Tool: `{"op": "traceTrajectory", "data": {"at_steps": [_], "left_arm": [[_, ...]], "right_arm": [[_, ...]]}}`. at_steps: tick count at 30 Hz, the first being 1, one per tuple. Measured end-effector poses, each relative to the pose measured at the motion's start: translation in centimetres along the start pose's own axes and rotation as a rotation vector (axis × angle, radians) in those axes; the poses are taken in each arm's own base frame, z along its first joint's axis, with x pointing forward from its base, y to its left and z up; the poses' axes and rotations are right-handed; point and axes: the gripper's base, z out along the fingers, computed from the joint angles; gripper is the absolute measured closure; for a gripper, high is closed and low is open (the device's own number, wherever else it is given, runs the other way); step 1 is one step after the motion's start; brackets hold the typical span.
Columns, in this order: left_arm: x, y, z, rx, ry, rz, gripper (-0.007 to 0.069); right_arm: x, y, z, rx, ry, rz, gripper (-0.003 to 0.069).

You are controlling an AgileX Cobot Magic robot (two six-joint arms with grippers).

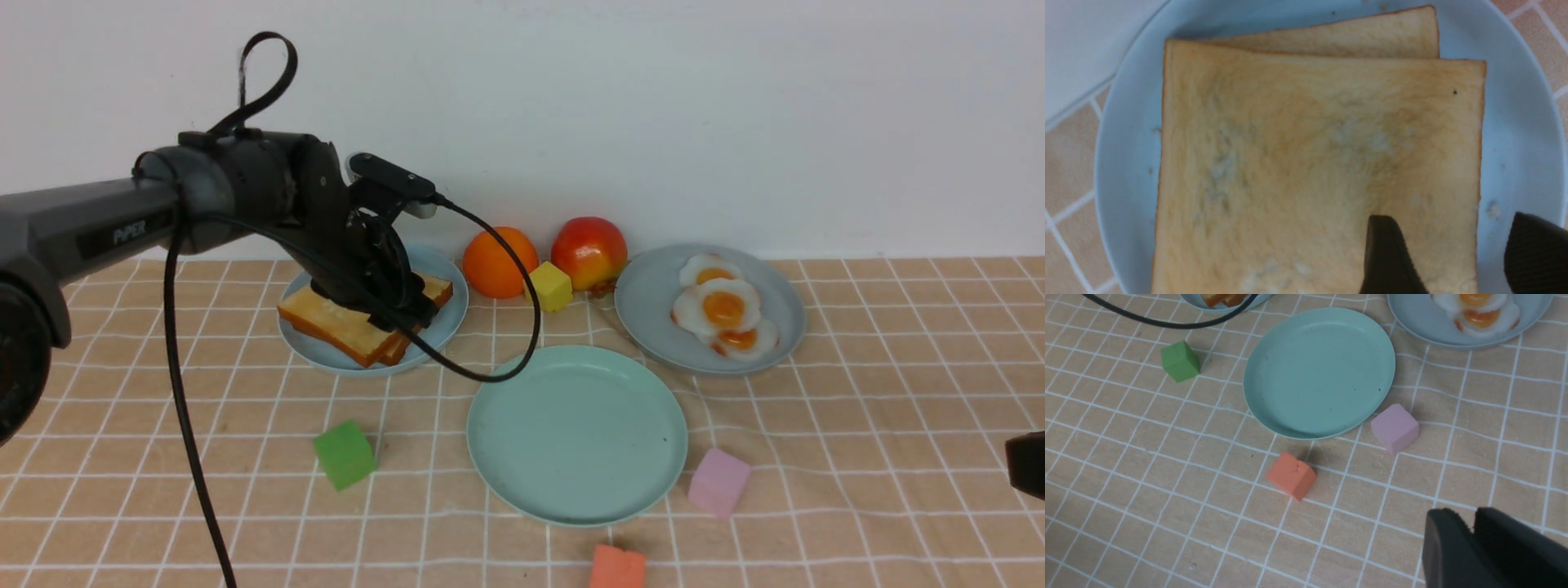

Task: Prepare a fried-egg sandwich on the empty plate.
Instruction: Use the left arm to grab a slice of bread, then use the left arm to put a slice of bread into the empty plate in the middle

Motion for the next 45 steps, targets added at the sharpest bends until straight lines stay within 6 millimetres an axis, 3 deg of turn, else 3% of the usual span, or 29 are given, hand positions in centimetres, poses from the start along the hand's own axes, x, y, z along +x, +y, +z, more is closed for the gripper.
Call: {"op": "traceTrajectory", "data": {"at_steps": [9,13,16,19,21,23,27,31,34,35,36,38,39,42,45], "left_arm": [[0.4,0.0,1.6,-0.004,-0.009,0.098,0.0229],[0.3,0.0,1.7,-0.005,-0.01,0.093,0.0265],[0.3,0.0,1.8,-0.004,-0.007,0.077,0.0336],[0.4,-0.1,1.7,0.006,0.01,0.062,0.0514],[0.3,-0.1,1.3,0.009,0.013,0.06,0.0589],[0.2,-0.1,0.9,0.012,0.016,0.059,0.0618],[-0.3,-0.1,-0.6,0.009,0.002,0.057,0.0619],[-1.8,-1.2,-4.4,0.008,-0.04,0.079,0.0619],[-3.8,-5.3,-9.3,0.044,-0.109,0.122,0.0629],[-3.9,-5.6,-9.5,0.047,-0.113,0.12,0.0629],[-4.4,-8.0,-11.0,0.079,-0.131,0.14,0.0631],[-4.6,-10.5,-12.0,0.115,-0.139,0.165,0.0631],[-4.5,-13.7,-12.2,0.162,-0.127,0.209,0.0631],[-3.6,-17.7,-11.1,0.199,-0.088,0.277,0.0631],[-2.8,-20.1,-9.3,0.194,-0.048,0.325,0.0631]], "right_arm": [[0.0,0.0,0.0,0.0,0.001,0.0,0.0541],[0.1,0.0,0.0,-0.002,0.012,0.0,0.0541],[0.2,0.0,0.0,-0.003,0.02,0.0,0.0541],[0.3,0.0,0.0,-0.005,0.035,0.0,0.0538],[0.4,0.1,0.0,-0.006,0.042,0.001,0.0536],[0.4,0.1,0.0,-0.006,0.048,0.001,0.0534],[0.5,0.1,0.0,-0.008,0.057,0.001,0.0532],[0.6,0.1,0.0,-0.01,0.069,0.002,0.0532],[0.7,0.1,0.0,-0.011,0.082,0.001,0.0532],[0.7,0.1,0.0,-0.011,0.082,0.001,0.0532],[0.8,0.1,0.0,-0.01,0.085,0.0,0.0532],[0.8,0.0,-0.1,-0.005,0.088,-0.005,0.0532],[0.9,0.0,-0.2,0.004,0.087,-0.013,0.0532],[1.1,0.0,-0.9,0.019,0.07,-0.033,0.0532],[1.4,0.1,-1.8,0.031,0.033,-0.055,0.0532]]}}
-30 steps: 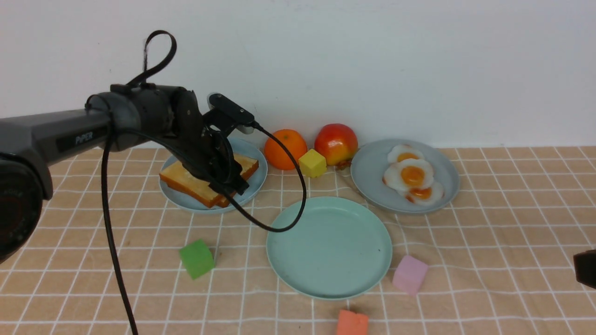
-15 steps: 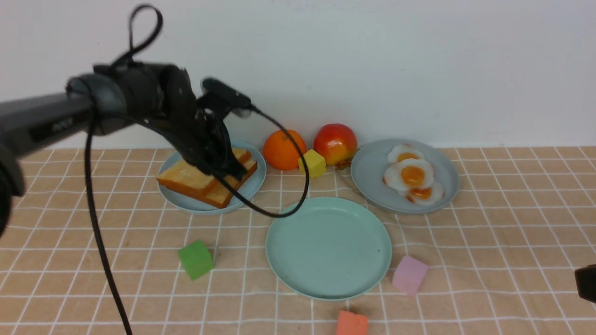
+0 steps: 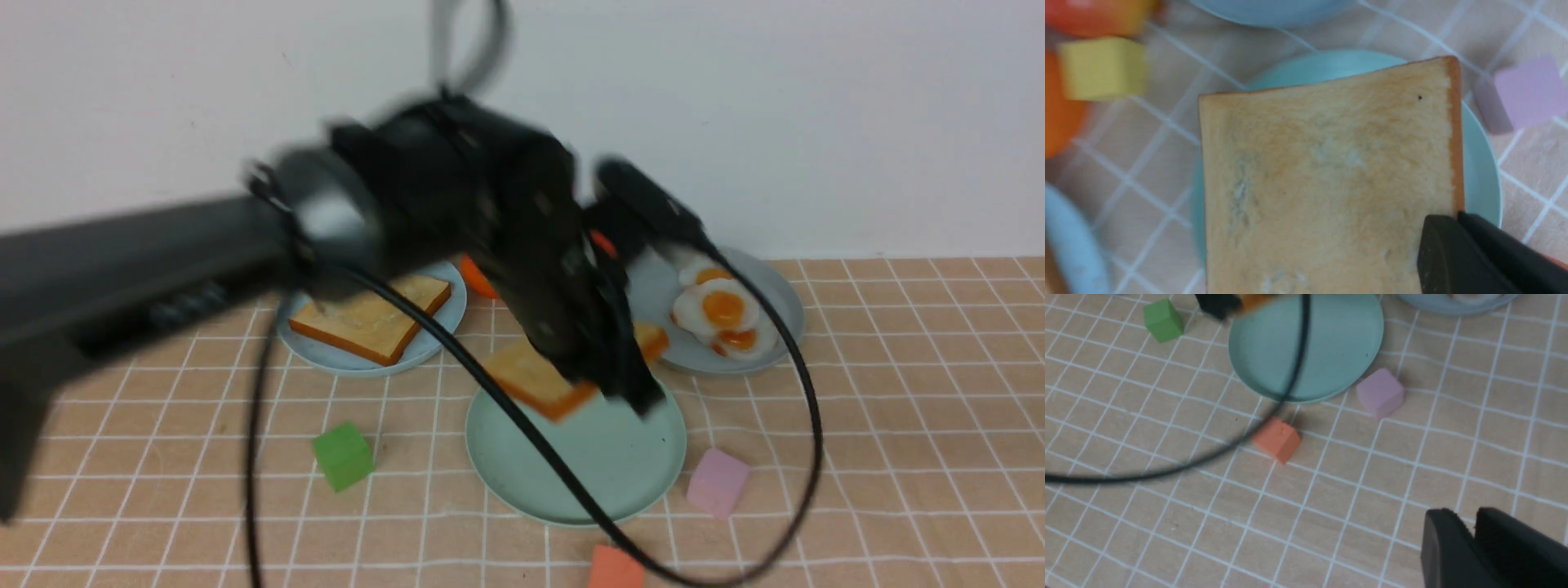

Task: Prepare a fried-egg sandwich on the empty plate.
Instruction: Use the left arm to put a slice of bread into the empty plate in the middle, then use the right arm to grab a fried egg

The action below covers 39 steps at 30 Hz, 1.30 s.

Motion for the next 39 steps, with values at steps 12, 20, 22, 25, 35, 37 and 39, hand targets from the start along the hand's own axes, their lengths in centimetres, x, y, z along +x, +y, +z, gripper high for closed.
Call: {"op": "traceTrajectory", "data": {"at_steps": [12,20,22,25,35,37,39], "left_arm": [[1.5,-1.1,5.9,-0.018,0.102,0.055,0.061],[1.5,-1.0,5.9,-0.031,0.1,0.071,0.0301],[1.3,-1.0,5.1,-0.028,0.09,0.049,0.0195],[0.4,-0.8,1.5,-0.028,0.045,-0.018,0.014],[1.4,-1.2,-21.0,-0.001,-0.376,-0.276,0.0638],[3.6,-1.8,-23.4,0.006,-0.438,-0.294,0.0638],[6.6,-2.4,-25.0,0.01,-0.492,-0.317,0.0638]], "right_arm": [[1.4,0.4,-3.2,0.027,-0.128,-0.029,0.0515],[1.0,0.1,-2.9,0.048,-0.138,0.111,0.0338],[0.5,0.0,-2.2,0.044,-0.131,0.138,0.0288],[-0.3,-0.4,-0.5,0.05,-0.073,0.164,0.0249],[-5.1,-3.1,9.8,0.105,0.072,0.21,0.0244],[-6.4,-3.7,12.4,0.115,0.126,0.217,0.0244],[-7.9,-4.3,14.8,0.126,0.161,0.201,0.0243]]}}
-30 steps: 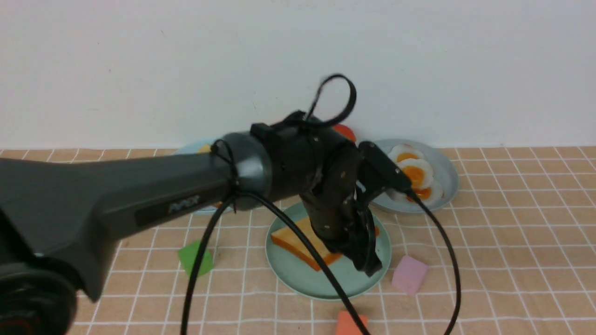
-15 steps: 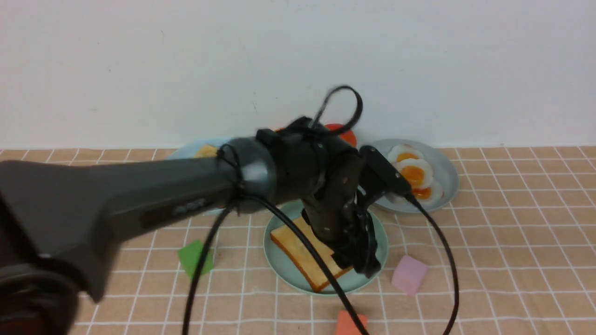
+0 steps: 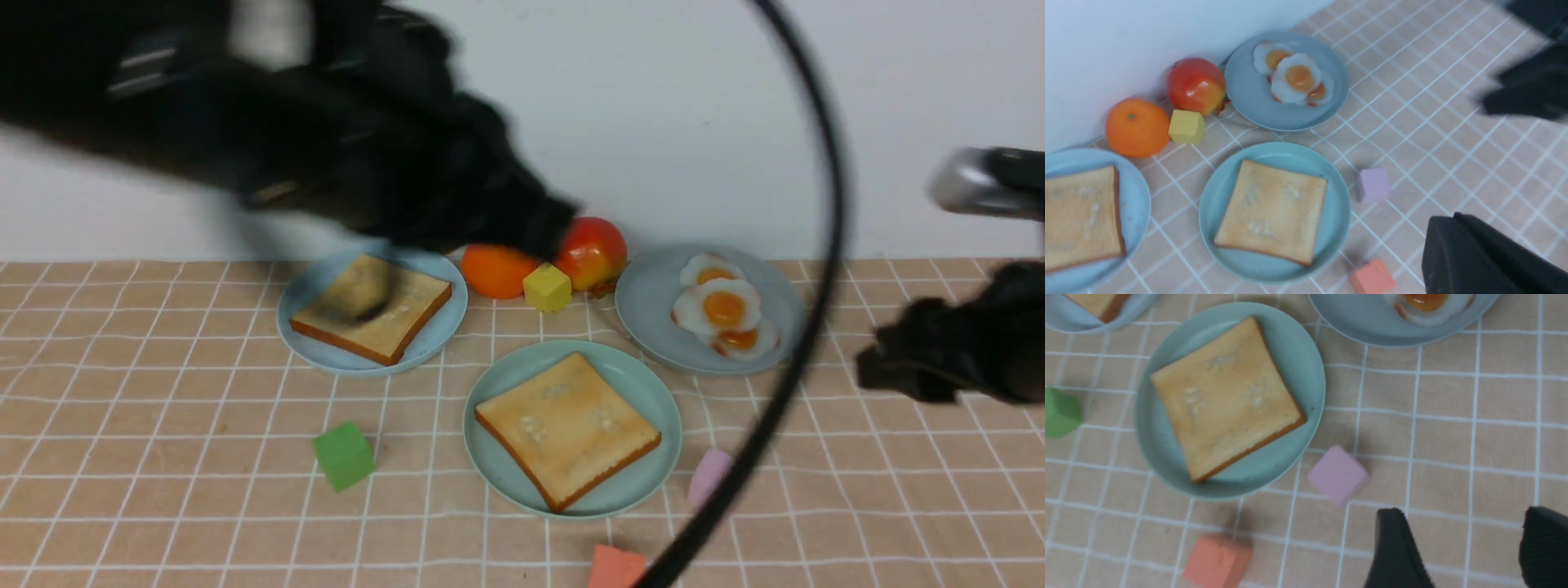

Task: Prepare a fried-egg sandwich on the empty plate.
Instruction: Use the right arm to grab a fried egg

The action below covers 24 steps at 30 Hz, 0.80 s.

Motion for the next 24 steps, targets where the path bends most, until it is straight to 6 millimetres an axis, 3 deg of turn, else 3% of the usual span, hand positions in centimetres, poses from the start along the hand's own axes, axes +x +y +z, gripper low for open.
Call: {"op": "traceTrajectory", "data": {"at_steps": [1,2,3,6,8,11,18,24], "left_arm": [[0.5,0.0,-0.5,0.001,-0.003,-0.003,0.0638],[3.3,0.2,-2.5,0.003,-0.04,-0.022,0.0638],[3.5,0.3,-2.7,0.004,-0.049,-0.025,0.0638],[7.0,0.6,-4.4,0.008,-0.105,-0.038,0.0638],[10.4,0.9,-5.6,0.016,-0.193,-0.044,0.0638],[12.6,1.1,-6.3,0.023,-0.282,-0.044,0.0638],[13.1,1.2,-6.7,0.028,-0.347,-0.046,0.0638],[13.2,1.2,-6.1,0.026,-0.327,-0.046,0.0638]], "right_arm": [[-0.2,0.0,0.3,0.003,0.004,-0.004,0.0243],[-2.2,-0.1,2.9,0.019,0.039,-0.024,0.0242],[-2.7,-0.2,3.4,0.022,0.045,-0.026,0.0242],[-4.7,-1.0,6.9,0.039,0.108,-0.023,0.0242],[-6.6,-2.1,10.2,0.055,0.168,0.002,0.0242],[-8.5,-3.7,13.1,0.06,0.211,0.016,0.0241],[-11.2,-7.6,19.3,-0.047,0.273,0.134,0.0241],[-12.7,-9.1,20.9,-0.113,0.235,0.21,0.0241]]}}
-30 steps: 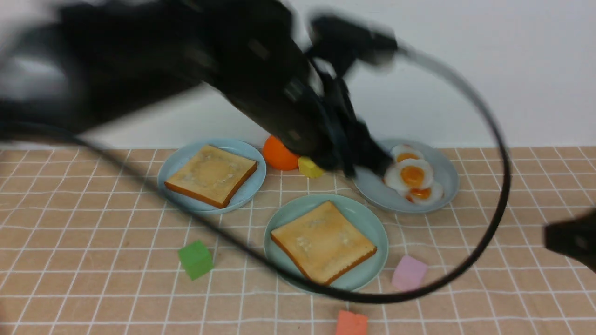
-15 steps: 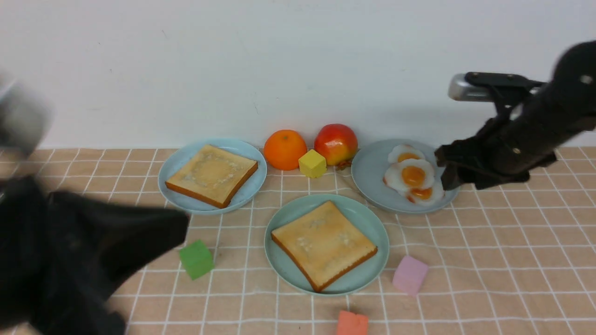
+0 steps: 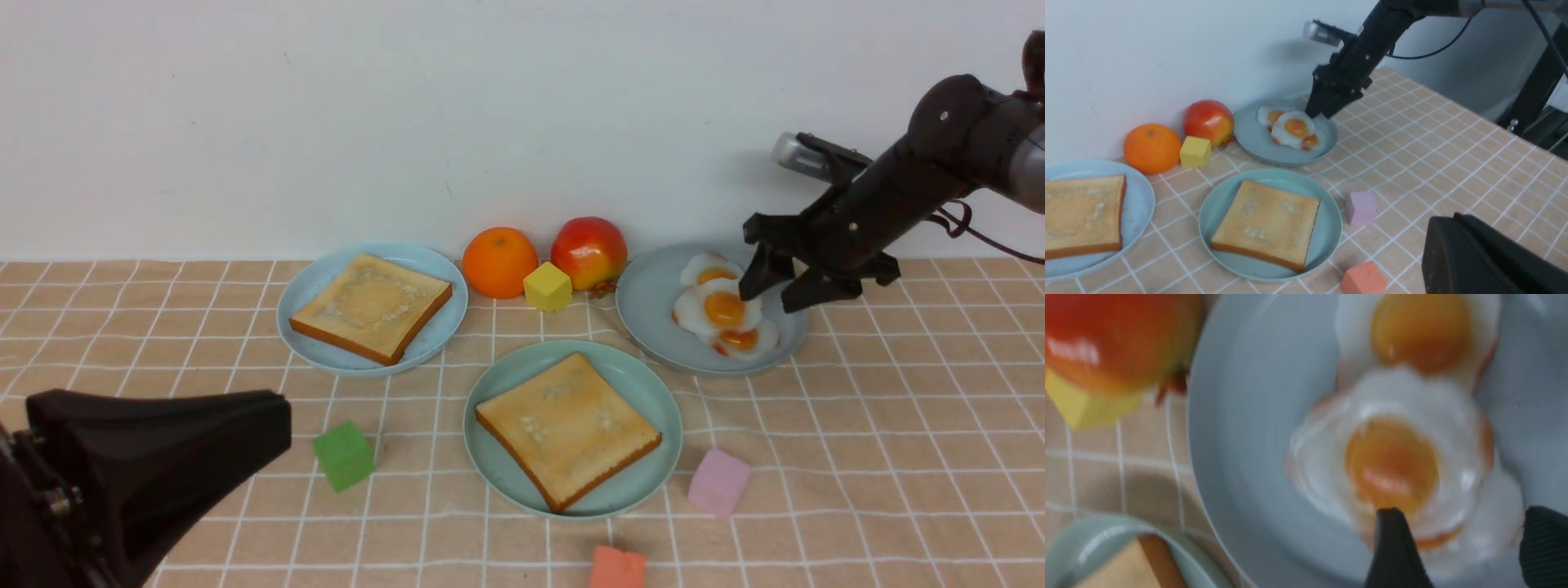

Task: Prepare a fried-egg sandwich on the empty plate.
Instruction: Use the right arm to grab a fried egg

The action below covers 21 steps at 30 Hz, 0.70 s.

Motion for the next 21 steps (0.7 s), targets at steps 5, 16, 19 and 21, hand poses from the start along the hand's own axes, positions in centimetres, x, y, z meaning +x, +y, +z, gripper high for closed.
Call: {"op": "traceTrajectory", "data": {"at_steps": [5,16,19,21], "left_arm": [[0.5,0.0,1.3,-0.003,0.053,-0.018,0.0638],[1.0,0.0,2.8,-0.003,0.11,-0.057,0.0638],[1.0,0.0,2.8,-0.002,0.105,-0.057,0.0638],[1.0,0.0,2.8,-0.002,0.105,-0.058,0.0638]], "right_arm": [[-0.5,-0.5,0.8,-0.014,-0.032,0.022,0.0241],[-0.8,-1.4,3.2,-0.036,-0.077,0.061,0.0241],[-1.0,-1.2,3.3,-0.062,-0.096,0.07,0.0241],[-1.1,-1.1,3.3,-0.077,-0.103,0.074,0.0241]]}}
